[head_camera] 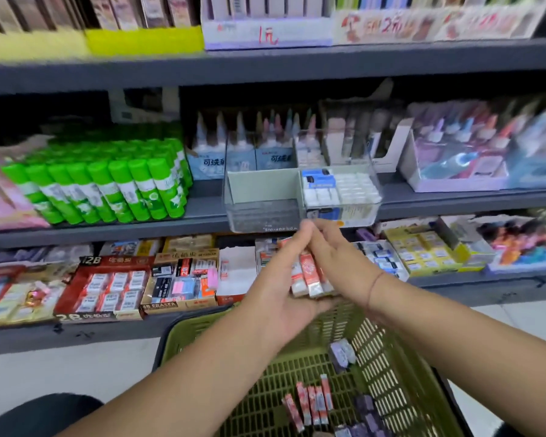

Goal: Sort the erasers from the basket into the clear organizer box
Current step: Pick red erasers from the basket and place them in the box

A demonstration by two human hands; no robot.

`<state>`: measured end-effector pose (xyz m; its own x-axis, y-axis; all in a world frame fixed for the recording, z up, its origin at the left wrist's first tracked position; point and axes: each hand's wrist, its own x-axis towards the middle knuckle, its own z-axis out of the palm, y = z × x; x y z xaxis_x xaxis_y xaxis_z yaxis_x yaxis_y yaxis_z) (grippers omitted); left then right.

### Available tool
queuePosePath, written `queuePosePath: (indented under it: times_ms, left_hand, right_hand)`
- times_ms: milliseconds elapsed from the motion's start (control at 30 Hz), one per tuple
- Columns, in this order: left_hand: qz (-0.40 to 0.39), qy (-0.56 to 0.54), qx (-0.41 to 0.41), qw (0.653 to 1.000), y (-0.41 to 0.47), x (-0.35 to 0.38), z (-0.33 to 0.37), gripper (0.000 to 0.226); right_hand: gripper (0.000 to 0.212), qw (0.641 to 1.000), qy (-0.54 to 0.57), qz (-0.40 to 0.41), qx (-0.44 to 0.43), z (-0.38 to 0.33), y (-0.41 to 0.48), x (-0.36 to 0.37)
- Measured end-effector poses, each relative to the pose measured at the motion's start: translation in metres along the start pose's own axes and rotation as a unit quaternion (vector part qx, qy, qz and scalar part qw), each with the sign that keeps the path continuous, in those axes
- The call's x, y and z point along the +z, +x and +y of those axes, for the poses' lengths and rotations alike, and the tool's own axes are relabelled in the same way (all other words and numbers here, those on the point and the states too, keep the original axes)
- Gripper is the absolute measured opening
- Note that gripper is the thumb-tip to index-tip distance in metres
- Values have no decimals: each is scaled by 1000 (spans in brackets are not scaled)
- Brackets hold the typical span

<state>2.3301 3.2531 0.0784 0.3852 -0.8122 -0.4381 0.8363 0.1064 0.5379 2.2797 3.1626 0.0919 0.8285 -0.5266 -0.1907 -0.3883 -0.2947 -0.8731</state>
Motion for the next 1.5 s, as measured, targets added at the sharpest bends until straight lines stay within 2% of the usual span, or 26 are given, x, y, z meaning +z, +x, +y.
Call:
queuePosePath:
  times_ms: [67,167,300,400,567,733,900,1033,1100,1200,1267,1367,1500]
  left_hand:
    - [-6,30,-1,1000,-3,1,2,32]
    - [3,54,-3,999,-2,-4,1,27]
    - [29,37,-3,999,7,-9,6,19]
    - [36,-10,5,999,8,-9,13,18]
    - [45,-59,0,997,10,-10,25,26]
    - [37,-49,16,998,10,-11,29,47]
    - [13,-34,11,999,7,-10,29,26]
    - [11,-61,7,998,6,-7,29,20]
    - [19,-67,7,998,6,-5,30,27]
    - [40,-75,12,996,7,-5,33,56]
    - [41,-79,16,996,7,-5,37,62]
    - [40,-80,28,996,7,-7,43,56]
    - [42,-108,39,992,7,-7,52,65]
  right_hand:
    - [56,999,31,-19,19,-1,-3,1]
    - [60,983,151,-49,90,0,-4,7]
    - [51,968,209,-26,137,0,3,6]
    - [30,973,192,-56,115,3,9,-6]
    - [36,979,184,-67,52,8,10,-22]
    - [24,983,172,-65,18,9,10,-23]
    - [56,972,218,-65,62,9,14,-28]
    - [43,969,236,-34,57,10,15,-28]
    - [34,969,241,-24,54,12,16,-27]
    - [18,965,260,-8,43,11,17,-27]
    - [10,955,296,-7,24,9,18,-29]
    - [17,935,355,-15,-4,7,19,-33]
    - [20,926,376,5,-3,5,26,-49]
